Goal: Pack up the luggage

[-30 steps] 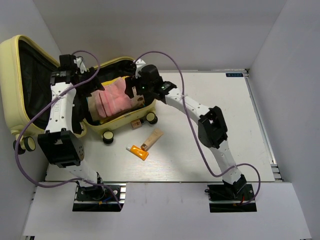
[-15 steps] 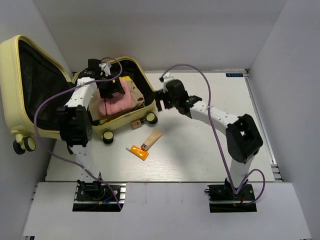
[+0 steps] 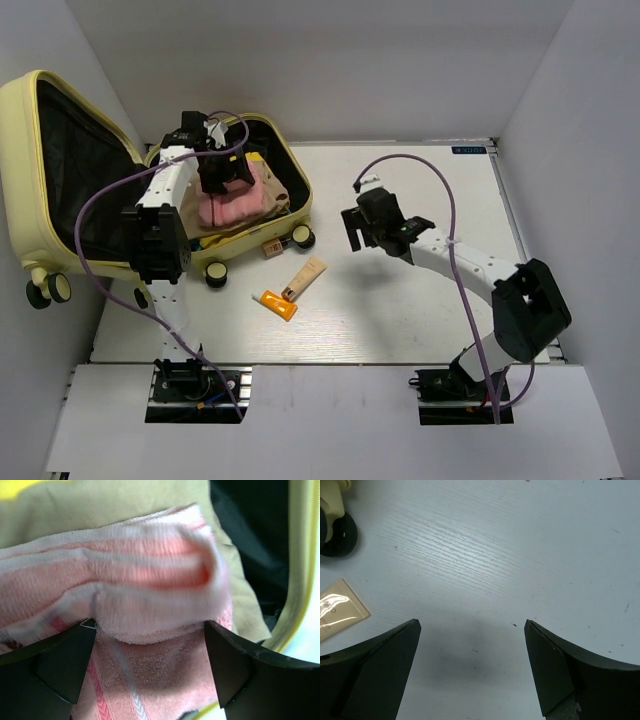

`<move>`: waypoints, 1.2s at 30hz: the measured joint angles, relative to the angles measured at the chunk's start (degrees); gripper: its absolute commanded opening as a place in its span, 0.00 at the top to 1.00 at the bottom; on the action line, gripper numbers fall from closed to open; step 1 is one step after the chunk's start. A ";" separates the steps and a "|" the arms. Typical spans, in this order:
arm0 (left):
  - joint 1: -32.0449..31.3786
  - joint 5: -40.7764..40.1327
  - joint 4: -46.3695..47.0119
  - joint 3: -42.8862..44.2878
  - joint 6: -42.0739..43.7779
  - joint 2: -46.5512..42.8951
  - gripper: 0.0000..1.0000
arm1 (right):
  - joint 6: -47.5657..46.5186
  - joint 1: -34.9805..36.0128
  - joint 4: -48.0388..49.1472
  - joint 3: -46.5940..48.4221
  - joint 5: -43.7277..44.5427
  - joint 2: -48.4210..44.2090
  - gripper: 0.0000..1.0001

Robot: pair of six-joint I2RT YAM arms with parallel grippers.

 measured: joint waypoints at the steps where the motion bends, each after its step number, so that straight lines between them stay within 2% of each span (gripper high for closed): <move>1: -0.15 -0.52 -0.81 1.09 0.09 -0.09 0.00 | 0.24 0.00 -0.24 -0.02 0.17 -0.85 0.10; 6: -0.92 -2.62 -2.75 3.37 0.59 -4.15 0.00 | 1.53 -0.11 -0.87 -2.38 1.42 -3.74 0.10; 10: -3.56 -5.18 -2.64 1.75 3.34 -12.70 0.00 | 2.12 -0.22 -2.12 -4.74 3.34 -4.92 0.10; 14: -11.85 -7.28 -1.84 -4.92 6.67 -22.58 0.00 | 3.13 -1.03 -3.23 -6.69 4.90 -6.27 0.10; 17: -19.04 -6.40 -1.44 -12.15 10.16 -25.88 0.00 | 3.85 -2.36 -3.72 -8.04 5.86 -8.11 0.10; 20: -26.27 -5.22 -0.96 -18.71 12.90 -23.98 0.00 | 4.59 -3.93 -4.20 -9.81 7.91 -10.69 0.10; 25: -33.99 -4.04 1.11 -29.20 13.51 -18.10 0.00 | 5.99 -6.71 -5.77 -12.74 11.74 -15.72 0.10; 31: -35.10 -5.25 6.86 -39.39 11.28 -16.98 0.00 | 7.32 -9.55 -7.08 -16.00 13.31 -20.70 0.10; 36: -36.54 -9.14 9.97 -40.85 11.45 -15.47 0.10 | 7.54 -10.99 -8.68 -16.26 13.84 -21.84 0.10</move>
